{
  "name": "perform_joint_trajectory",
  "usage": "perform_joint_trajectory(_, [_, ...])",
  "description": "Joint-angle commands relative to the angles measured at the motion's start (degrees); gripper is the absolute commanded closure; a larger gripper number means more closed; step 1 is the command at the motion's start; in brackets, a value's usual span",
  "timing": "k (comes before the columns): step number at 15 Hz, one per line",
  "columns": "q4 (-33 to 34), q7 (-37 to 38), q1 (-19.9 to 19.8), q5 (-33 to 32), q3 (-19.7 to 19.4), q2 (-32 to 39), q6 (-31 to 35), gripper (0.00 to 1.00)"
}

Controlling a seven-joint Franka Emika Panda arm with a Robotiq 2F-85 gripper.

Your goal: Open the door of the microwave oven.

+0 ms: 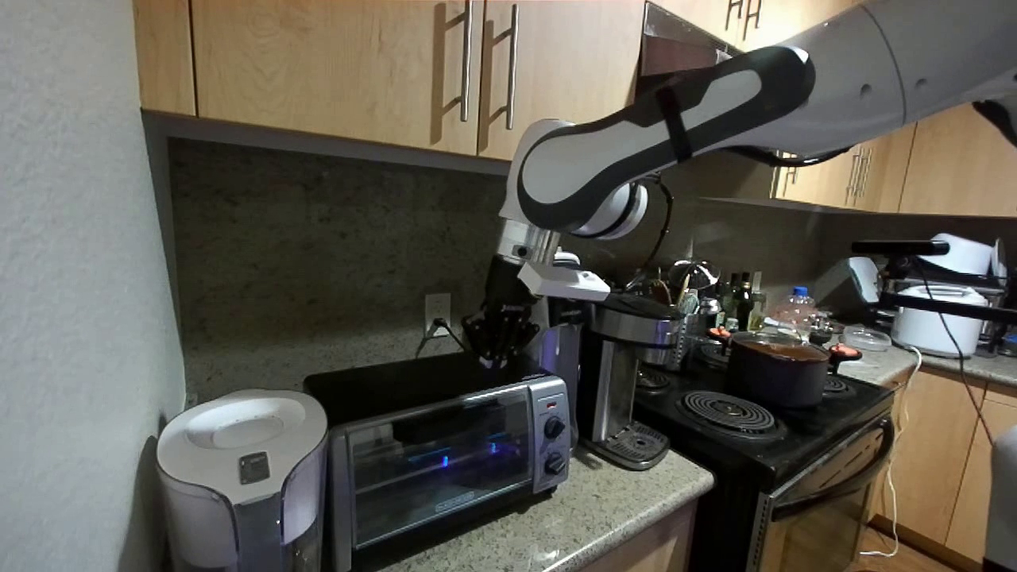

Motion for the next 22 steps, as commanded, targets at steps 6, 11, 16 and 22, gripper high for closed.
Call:
perform_joint_trajectory(6, [1.1,1.5,-0.6,0.2,-0.1,2.8,-0.6,0.98])
perform_joint_trajectory(11, [1.4,1.9,-0.2,0.0,0.5,4.0,-0.7,0.98])
perform_joint_trajectory(16, [1.5,2.1,-0.1,0.0,0.5,4.2,-0.8,0.98])
perform_joint_trajectory(22, [1.4,3.6,0.0,-0.3,0.6,4.1,-2.0,0.98])
